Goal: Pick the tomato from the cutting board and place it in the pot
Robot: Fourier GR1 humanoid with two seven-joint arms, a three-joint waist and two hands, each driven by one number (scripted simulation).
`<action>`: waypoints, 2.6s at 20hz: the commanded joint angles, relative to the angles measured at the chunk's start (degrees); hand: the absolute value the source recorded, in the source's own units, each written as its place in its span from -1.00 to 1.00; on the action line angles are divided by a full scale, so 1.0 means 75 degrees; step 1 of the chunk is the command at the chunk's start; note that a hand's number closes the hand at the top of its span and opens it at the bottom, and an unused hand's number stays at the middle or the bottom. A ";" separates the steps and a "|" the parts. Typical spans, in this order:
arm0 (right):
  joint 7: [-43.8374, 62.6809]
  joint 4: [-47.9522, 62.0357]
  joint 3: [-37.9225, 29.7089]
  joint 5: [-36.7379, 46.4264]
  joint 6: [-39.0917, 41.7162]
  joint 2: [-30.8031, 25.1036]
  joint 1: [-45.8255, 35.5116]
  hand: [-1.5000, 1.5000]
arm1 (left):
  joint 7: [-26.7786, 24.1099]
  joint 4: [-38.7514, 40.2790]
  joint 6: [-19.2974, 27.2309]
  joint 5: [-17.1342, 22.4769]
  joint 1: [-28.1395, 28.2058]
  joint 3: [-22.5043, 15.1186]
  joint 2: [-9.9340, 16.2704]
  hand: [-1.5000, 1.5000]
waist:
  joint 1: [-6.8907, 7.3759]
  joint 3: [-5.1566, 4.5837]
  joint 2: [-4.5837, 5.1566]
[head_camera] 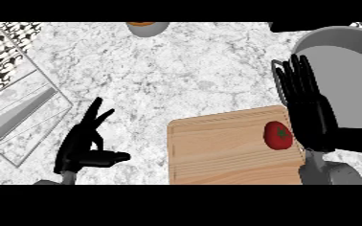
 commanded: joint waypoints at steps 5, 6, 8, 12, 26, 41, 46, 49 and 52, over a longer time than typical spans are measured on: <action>-0.2382 -0.1414 -0.2023 0.0724 0.0373 -0.1517 0.0587 1.00 | -0.0808 -0.0590 0.1013 -0.0330 -0.0194 0.0660 -0.0075 0.00 | -0.0569 -0.0614 -0.0241; -0.2782 -0.1493 -0.2462 0.0893 0.0246 -0.1685 0.0655 1.00 | -0.0950 -0.0598 0.1142 -0.0380 -0.0304 0.0699 -0.0179 0.00 | -0.0751 -0.0609 -0.0285; -0.1887 0.0089 -0.3268 0.1969 -0.1517 -0.1844 0.1877 -1.00 | -0.0962 -0.0700 0.1095 -0.0220 -0.0185 0.0756 -0.0252 0.00 | -0.0904 -0.0643 -0.0027; -0.4554 -0.0931 -0.2968 0.2073 -0.1509 -0.0133 0.3403 -1.00 | -0.1363 -0.1101 0.1211 -0.0535 0.0060 0.0396 -0.0571 0.00 | -0.0297 -0.0628 0.0013; -0.3480 -0.3383 -0.1863 0.4996 -0.0939 -0.0537 0.7167 -1.00 | -0.0814 -0.1685 0.1235 -0.0899 0.0027 0.0121 -0.0613 0.00 | 0.0072 -0.0673 0.0132; 0.2214 -0.3671 0.0549 0.8736 0.0115 -0.0348 0.4580 -1.00 | -0.1309 -0.0799 0.0856 -0.1038 -0.0304 0.0500 -0.1057 0.00 | 0.0097 -0.0650 0.0111; 0.2942 -0.2874 0.0511 0.9162 0.0487 -0.0279 0.4312 -1.00 | -0.0596 -0.1707 0.0915 -0.1121 -0.0024 0.0495 -0.0822 0.00 | 0.0105 -0.0645 0.0097; 0.3184 -0.2391 0.0786 0.9328 0.0602 0.0103 0.3520 -1.00 | -0.0718 -0.1654 0.0756 -0.1245 -0.0055 0.0726 -0.0866 0.00 | 0.0085 -0.0645 0.0095; 0.3048 -0.2851 0.0741 0.9248 0.0725 0.0164 0.3940 -1.00 | -0.0818 -0.1471 0.1001 -0.1720 -0.0086 0.0526 -0.1467 0.00 | 0.0040 -0.0645 0.0089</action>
